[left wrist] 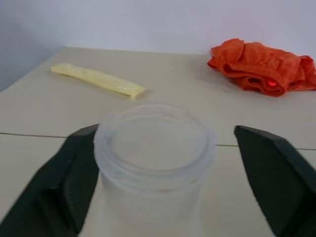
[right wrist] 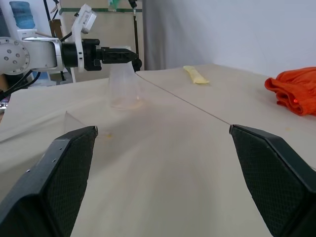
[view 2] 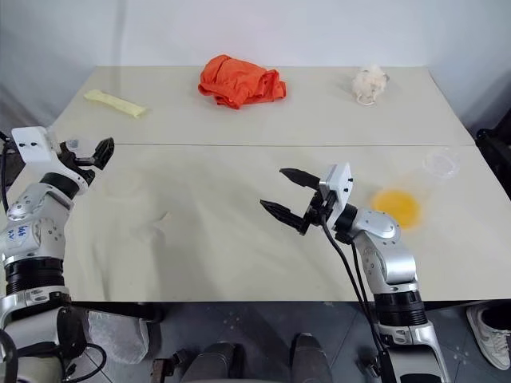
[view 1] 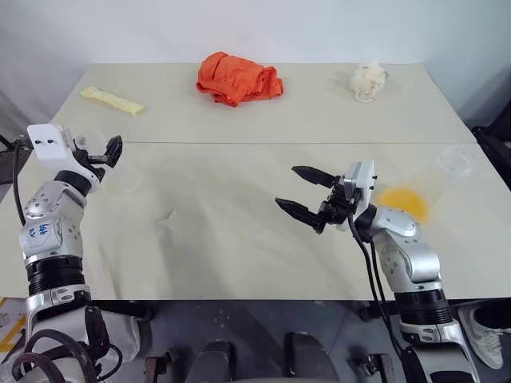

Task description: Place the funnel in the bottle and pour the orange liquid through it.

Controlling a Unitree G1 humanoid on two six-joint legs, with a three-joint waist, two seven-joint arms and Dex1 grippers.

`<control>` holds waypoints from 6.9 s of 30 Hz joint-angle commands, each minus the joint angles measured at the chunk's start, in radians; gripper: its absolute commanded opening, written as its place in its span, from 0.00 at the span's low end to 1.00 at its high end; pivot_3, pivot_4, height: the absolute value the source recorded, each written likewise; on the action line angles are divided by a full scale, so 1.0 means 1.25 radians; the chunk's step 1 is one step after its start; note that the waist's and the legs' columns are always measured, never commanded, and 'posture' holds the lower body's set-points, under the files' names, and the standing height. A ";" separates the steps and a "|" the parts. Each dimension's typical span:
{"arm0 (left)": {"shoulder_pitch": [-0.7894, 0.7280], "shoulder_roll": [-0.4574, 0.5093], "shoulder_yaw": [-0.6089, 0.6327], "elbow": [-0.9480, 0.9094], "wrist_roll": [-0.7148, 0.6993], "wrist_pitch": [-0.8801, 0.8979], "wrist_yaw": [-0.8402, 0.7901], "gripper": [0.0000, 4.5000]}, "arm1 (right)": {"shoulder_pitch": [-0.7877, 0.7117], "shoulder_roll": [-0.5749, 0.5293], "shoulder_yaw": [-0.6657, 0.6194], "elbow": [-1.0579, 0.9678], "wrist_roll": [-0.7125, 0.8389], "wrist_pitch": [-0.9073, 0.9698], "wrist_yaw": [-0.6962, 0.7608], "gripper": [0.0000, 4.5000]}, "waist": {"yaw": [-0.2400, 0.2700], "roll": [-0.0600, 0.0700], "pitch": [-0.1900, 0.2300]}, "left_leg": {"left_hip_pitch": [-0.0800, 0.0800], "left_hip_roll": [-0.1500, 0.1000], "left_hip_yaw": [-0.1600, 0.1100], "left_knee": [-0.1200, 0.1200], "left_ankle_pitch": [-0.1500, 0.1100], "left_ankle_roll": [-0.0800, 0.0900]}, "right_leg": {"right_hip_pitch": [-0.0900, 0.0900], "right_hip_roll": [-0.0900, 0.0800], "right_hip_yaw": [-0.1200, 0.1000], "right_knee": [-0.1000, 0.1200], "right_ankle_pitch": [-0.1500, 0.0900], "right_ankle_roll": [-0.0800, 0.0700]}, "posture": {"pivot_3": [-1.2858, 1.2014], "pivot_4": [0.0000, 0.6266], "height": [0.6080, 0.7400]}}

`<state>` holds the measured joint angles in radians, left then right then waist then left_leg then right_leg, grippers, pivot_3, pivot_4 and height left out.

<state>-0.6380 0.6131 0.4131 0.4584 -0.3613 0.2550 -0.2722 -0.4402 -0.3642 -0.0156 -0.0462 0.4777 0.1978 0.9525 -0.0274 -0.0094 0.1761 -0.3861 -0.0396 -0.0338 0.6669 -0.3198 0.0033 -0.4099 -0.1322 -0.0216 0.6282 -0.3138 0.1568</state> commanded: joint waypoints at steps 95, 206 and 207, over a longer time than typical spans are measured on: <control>0.664 -0.219 -0.130 -0.698 0.015 0.039 -0.144 1.00 | 0.043 -0.129 0.034 -0.109 0.041 0.008 0.130 1.00 | 0.020 0.001 0.000 | 0.000 0.001 0.002 0.007 -0.005 0.003 | 0.004 -0.001 0.001 -0.005 0.000 0.000 | 0.52 0.24 1.00; 0.248 0.006 -0.172 -0.549 -0.144 0.073 -0.586 0.99 | 0.022 -0.247 -0.051 0.006 0.041 0.151 -0.035 1.00 | 0.017 0.002 0.001 | -0.001 0.002 0.005 0.011 -0.005 0.004 | 0.002 0.000 0.003 0.000 0.001 0.001 | 0.52 0.24 1.00; 0.256 0.002 -0.172 -0.554 -0.145 0.073 -0.581 0.99 | -0.013 -0.249 -0.034 0.045 0.031 0.162 -0.017 1.00 | 0.019 0.001 0.001 | -0.001 0.002 0.005 0.011 -0.005 0.004 | 0.002 0.000 0.003 0.000 0.001 0.001 | 0.52 0.24 1.00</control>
<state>-0.3173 0.6103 0.1839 -0.1896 -0.5166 0.3490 -1.0106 -0.4304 -0.6622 -0.0699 -0.0115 0.5254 0.3851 0.9050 -0.0042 -0.0076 0.1770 -0.3874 -0.0372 -0.0272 0.6807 -0.3259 0.0082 -0.4076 -0.1319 -0.0181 0.6276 -0.3126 0.1583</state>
